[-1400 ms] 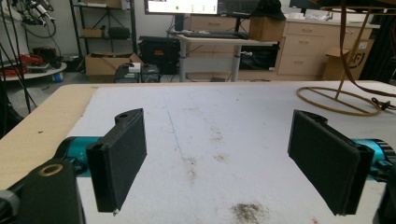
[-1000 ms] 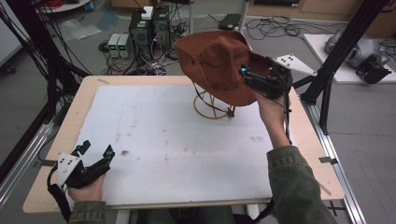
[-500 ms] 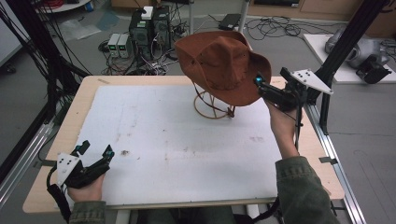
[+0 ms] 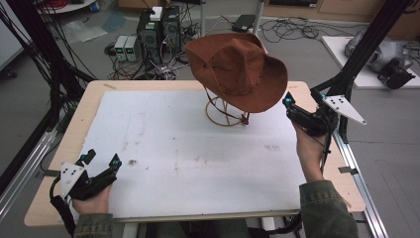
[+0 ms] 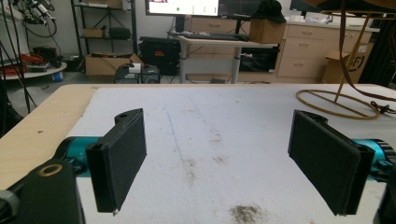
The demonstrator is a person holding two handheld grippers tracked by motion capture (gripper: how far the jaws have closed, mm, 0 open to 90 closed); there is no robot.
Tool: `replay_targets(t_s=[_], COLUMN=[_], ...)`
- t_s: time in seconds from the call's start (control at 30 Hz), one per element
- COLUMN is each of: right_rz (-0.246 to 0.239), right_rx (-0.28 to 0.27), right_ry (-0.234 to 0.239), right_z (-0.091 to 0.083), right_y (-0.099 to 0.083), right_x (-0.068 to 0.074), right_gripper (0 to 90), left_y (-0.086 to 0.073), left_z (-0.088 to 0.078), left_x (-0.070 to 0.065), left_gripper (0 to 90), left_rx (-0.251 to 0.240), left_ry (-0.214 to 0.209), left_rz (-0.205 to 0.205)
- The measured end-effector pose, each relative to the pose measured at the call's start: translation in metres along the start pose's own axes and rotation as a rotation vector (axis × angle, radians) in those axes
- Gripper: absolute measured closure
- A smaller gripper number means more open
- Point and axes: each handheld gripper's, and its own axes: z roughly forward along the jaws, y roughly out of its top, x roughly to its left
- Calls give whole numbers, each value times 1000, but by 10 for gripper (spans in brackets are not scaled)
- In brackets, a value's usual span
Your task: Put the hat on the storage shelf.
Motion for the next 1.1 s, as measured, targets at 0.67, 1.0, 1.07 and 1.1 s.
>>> replay_targets(t_s=[0.67,1.0,1.07,1.1], right_rz=[-8,9,10,6], right_rx=[55,80,78,76], right_ry=[-30,-38,-41,-40], right_z=[-30,-35,-36,-37], right_y=[-57,-86,-90,-93], right_x=[-14,-16,-15,-15], right_gripper=[121,112,112,112], left_y=[-1,-1,-2,-2], left_z=[0,0,0,0], left_x=[0,0,0,0], left_gripper=[197,196,196,196], left_rx=[-1,-7,-7,-7], left_ry=[5,5,7,7], left_rz=[-1,-7,-6,-6])
